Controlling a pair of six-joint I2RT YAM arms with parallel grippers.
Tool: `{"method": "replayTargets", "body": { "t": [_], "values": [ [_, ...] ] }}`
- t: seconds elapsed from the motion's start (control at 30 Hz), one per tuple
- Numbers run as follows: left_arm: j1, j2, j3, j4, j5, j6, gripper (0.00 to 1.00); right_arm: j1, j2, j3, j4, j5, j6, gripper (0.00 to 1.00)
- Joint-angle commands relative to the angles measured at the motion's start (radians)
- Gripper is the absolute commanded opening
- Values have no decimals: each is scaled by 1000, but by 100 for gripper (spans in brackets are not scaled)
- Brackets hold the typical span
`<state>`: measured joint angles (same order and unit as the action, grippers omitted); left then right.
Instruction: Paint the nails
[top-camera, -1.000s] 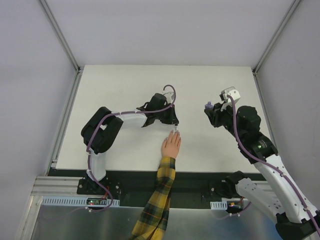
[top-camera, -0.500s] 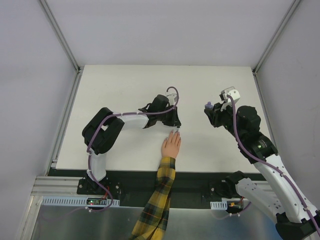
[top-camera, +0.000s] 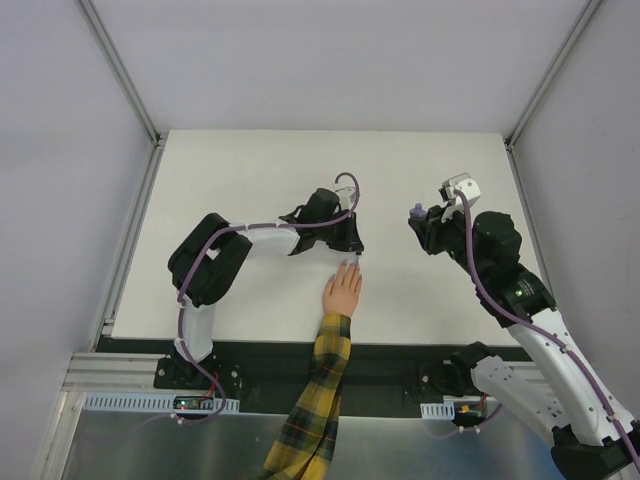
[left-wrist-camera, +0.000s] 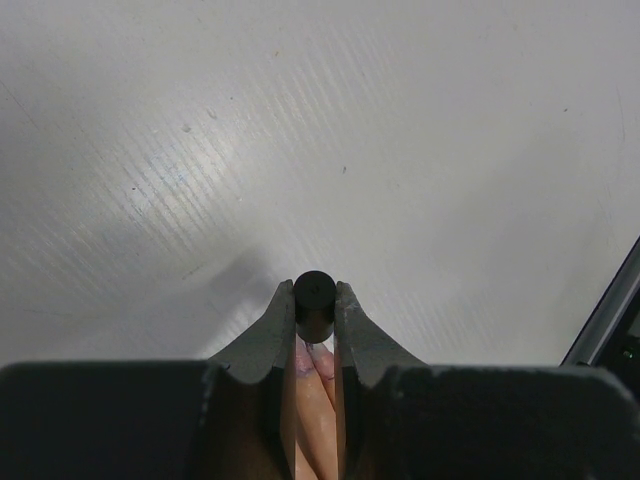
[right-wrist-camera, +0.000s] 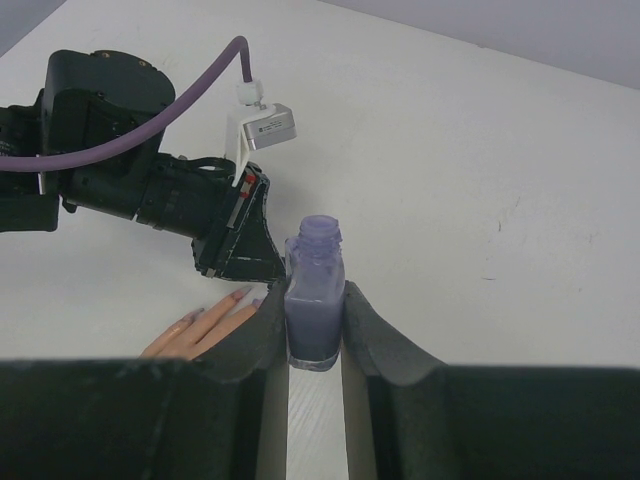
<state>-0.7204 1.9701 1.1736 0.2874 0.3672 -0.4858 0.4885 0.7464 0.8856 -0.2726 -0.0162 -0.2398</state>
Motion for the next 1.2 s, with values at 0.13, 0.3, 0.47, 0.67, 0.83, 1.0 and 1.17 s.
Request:
{"method": "replayTargets", "body": {
  "t": [0.13, 0.3, 0.47, 0.67, 0.83, 1.0, 1.17],
  "values": [
    [19, -10, 8, 1, 15, -8, 0, -5, -9, 13, 55, -11, 11, 0],
    [30, -17, -6, 1, 7, -4, 0, -5, -5, 13, 55, -14, 13, 0],
    [33, -17, -17, 2, 10, -8, 0, -7, -7, 12, 55, -13, 11, 0],
    [44, -33, -29, 4, 6, -2, 0, -7, -1, 13, 55, -16, 13, 0],
    [49, -39, -38, 4, 3, -2, 0, -7, 2, 12, 56, -19, 14, 0],
    [44, -43, -29, 6, 21, -8, 0, -8, 2, 12, 58, -21, 16, 1],
    [13, -43, -20, 6, 27, -10, 0, -10, 4, 13, 61, -24, 17, 0]
  ]
}}
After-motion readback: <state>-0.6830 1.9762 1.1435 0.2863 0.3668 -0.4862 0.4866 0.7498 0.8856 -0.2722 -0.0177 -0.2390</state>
